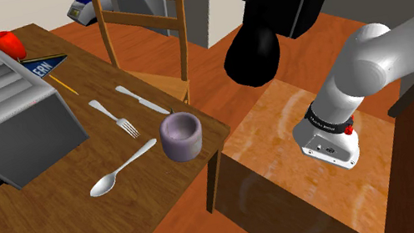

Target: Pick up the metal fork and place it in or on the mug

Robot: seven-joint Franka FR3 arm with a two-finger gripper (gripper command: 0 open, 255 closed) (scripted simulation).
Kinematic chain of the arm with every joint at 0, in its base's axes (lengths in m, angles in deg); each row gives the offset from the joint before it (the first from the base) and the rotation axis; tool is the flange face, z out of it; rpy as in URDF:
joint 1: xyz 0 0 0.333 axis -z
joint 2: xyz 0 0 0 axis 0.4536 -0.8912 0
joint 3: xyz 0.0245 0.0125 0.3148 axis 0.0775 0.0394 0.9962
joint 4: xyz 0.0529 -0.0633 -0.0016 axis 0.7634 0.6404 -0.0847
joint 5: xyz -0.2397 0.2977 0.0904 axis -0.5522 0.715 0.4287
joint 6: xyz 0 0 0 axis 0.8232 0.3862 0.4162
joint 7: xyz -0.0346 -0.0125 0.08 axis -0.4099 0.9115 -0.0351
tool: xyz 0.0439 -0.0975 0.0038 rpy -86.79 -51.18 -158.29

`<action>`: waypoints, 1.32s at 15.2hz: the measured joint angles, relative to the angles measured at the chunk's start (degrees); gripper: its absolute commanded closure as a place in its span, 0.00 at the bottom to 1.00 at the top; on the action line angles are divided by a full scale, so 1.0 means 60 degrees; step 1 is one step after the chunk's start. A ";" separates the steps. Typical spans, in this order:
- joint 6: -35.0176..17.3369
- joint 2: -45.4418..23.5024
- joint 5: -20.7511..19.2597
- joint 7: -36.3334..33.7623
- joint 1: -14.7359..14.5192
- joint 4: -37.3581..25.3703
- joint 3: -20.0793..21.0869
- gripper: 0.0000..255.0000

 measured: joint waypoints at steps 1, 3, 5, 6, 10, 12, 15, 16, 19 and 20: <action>0.0000 0.0000 0.0000 0.0000 0.0000 0.0000 0.0000 0.00; -0.0300 -0.0204 0.0138 -0.0219 -0.0097 0.0026 0.0261 0.00; -0.0792 -0.0392 0.0292 -0.0475 -0.0212 0.0229 0.0587 0.00; -0.1040 -0.0544 0.0368 -0.0613 -0.0273 0.0270 0.0764 0.00; -0.2081 -0.1315 0.0599 -0.1172 -0.0484 0.0317 0.1468 0.00; -0.2593 -0.1822 0.0677 -0.1504 -0.0577 0.0200 0.1857 0.00; -0.3373 -0.2604 0.0699 -0.1984 -0.0671 0.0036 0.2404 0.00; -0.3552 -0.2858 0.0680 -0.2167 -0.0698 -0.0094 0.2585 0.00; -0.4326 -0.3781 0.0532 -0.2767 -0.0757 -0.0384 0.3177 0.00; -0.4497 -0.4100 0.0428 -0.2966 -0.0751 -0.0573 0.3344 0.00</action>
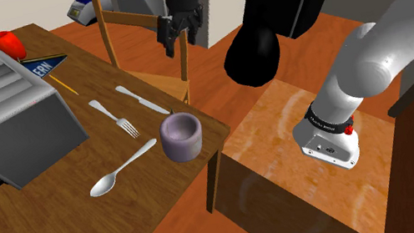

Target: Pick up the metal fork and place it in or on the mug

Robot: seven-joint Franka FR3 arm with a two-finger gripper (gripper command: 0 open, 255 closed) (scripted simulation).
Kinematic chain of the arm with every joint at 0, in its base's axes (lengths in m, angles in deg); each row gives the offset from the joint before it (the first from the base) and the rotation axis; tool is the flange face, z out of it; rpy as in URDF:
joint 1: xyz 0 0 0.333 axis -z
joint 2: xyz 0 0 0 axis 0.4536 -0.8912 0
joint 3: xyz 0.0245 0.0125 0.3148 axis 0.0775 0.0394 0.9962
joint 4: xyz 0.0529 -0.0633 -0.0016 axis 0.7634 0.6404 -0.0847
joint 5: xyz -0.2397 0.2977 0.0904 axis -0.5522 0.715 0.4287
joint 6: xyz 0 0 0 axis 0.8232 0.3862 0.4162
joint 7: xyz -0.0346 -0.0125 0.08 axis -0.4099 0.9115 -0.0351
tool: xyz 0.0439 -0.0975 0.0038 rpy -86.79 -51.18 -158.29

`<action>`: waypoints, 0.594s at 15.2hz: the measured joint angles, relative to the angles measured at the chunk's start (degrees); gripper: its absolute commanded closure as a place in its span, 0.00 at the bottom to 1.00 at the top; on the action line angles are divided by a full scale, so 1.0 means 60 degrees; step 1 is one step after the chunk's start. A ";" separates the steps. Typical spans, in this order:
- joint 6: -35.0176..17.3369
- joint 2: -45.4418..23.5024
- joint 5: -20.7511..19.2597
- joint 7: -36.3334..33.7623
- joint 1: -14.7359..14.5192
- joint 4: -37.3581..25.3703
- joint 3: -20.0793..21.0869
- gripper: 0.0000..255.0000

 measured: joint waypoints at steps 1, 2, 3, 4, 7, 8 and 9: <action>-0.0230 -0.0357 -0.0118 -0.0256 -0.0011 -0.0165 0.0210 0.00; -0.0420 -0.0701 -0.0262 -0.0471 -0.0003 -0.0349 0.0373 0.00; -0.0574 -0.1016 -0.0413 -0.0728 -0.0015 -0.0535 0.0551 0.00; -0.0748 -0.1329 -0.0581 -0.0988 -0.0032 -0.0692 0.0723 0.00; -0.1189 -0.2373 -0.1256 -0.1739 -0.0052 -0.1284 0.1119 0.00; -0.1350 -0.2833 -0.1572 -0.2016 -0.0061 -0.1562 0.1226 0.00; -0.1391 -0.3260 -0.1893 -0.2336 -0.0116 -0.1903 0.1332 0.00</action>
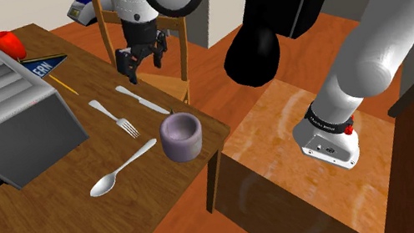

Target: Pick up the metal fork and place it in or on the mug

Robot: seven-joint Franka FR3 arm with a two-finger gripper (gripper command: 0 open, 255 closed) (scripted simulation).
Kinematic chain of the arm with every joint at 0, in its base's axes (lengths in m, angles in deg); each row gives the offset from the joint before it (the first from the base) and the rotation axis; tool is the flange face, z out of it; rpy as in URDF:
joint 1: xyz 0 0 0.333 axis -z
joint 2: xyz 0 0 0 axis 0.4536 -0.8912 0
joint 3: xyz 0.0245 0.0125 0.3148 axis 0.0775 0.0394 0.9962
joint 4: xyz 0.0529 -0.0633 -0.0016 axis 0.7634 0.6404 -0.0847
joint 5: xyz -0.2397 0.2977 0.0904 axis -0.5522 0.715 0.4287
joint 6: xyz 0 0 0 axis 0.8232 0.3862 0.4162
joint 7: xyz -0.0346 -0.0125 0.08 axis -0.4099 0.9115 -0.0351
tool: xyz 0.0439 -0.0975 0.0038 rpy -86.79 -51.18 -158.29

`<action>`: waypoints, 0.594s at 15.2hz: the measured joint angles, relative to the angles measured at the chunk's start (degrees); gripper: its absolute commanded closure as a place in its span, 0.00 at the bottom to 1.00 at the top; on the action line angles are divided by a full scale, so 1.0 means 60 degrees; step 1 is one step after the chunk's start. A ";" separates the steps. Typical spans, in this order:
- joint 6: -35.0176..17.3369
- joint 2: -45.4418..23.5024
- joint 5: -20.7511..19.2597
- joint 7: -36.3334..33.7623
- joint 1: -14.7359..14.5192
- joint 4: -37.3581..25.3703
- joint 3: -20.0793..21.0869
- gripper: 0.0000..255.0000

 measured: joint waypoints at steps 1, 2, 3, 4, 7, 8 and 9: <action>-0.0047 -0.0308 -0.0263 -0.0260 -0.0061 -0.0231 0.0065 0.00; -0.0148 -0.0744 -0.0607 -0.0617 -0.0176 -0.0516 0.0147 0.00; -0.0181 -0.1207 -0.0970 -0.0931 -0.0285 -0.0879 0.0174 0.00; -0.0204 -0.1610 -0.1302 -0.1263 -0.0442 -0.1191 0.0199 0.00; -0.0153 -0.2755 -0.2182 -0.1980 -0.0909 -0.2206 0.0111 0.00; -0.0135 -0.3174 -0.2473 -0.2206 -0.1102 -0.2583 0.0047 0.00; -0.0061 -0.3549 -0.2721 -0.2400 -0.1300 -0.2975 -0.0015 0.00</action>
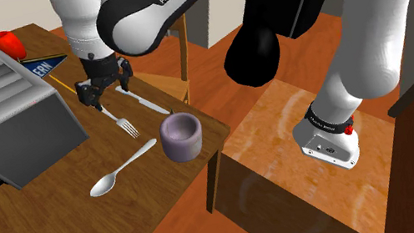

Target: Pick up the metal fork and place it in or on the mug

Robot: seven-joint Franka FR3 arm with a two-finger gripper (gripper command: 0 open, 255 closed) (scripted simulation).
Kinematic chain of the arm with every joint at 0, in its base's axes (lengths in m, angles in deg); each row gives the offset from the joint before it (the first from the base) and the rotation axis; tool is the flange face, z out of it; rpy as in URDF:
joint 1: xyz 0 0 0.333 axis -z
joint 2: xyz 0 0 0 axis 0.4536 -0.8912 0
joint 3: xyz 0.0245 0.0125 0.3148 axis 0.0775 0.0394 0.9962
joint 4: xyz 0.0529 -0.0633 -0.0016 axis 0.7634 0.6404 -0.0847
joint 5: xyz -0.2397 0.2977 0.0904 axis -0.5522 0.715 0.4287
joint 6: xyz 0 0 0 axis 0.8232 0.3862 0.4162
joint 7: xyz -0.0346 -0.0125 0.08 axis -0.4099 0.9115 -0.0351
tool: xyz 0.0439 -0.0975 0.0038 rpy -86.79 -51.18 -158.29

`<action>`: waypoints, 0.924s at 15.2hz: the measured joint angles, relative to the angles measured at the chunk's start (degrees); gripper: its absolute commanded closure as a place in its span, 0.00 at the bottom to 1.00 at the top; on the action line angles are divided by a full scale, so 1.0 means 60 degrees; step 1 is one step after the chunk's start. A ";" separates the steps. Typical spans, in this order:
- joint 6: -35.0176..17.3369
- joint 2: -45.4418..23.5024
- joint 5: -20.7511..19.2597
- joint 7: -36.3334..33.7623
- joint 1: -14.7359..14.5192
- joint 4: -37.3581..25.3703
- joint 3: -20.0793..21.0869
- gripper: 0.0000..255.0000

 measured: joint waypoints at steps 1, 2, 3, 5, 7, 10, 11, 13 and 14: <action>0.0125 -0.0424 -0.0245 -0.0164 -0.0215 -0.0497 -0.0079 0.00; 0.0139 -0.0639 -0.0379 -0.0255 -0.0326 -0.0698 -0.0131 0.00; 0.0087 -0.0798 -0.0476 -0.0310 -0.0386 -0.0790 -0.0179 0.00; -0.0046 -0.1007 -0.0608 -0.0409 -0.0467 -0.0844 -0.0245 0.00; -0.0214 -0.1210 -0.0724 -0.0470 -0.0511 -0.0863 -0.0316 0.00; -0.0455 -0.1461 -0.0868 -0.0541 -0.0553 -0.0853 -0.0413 0.00; -0.0485 -0.1476 -0.0883 -0.0558 -0.0559 -0.0835 -0.0422 0.00; -0.0506 -0.1489 -0.0894 -0.0567 -0.0565 -0.0829 -0.0427 0.00; -0.0508 -0.1492 -0.0896 -0.0570 -0.0567 -0.0830 -0.0428 0.00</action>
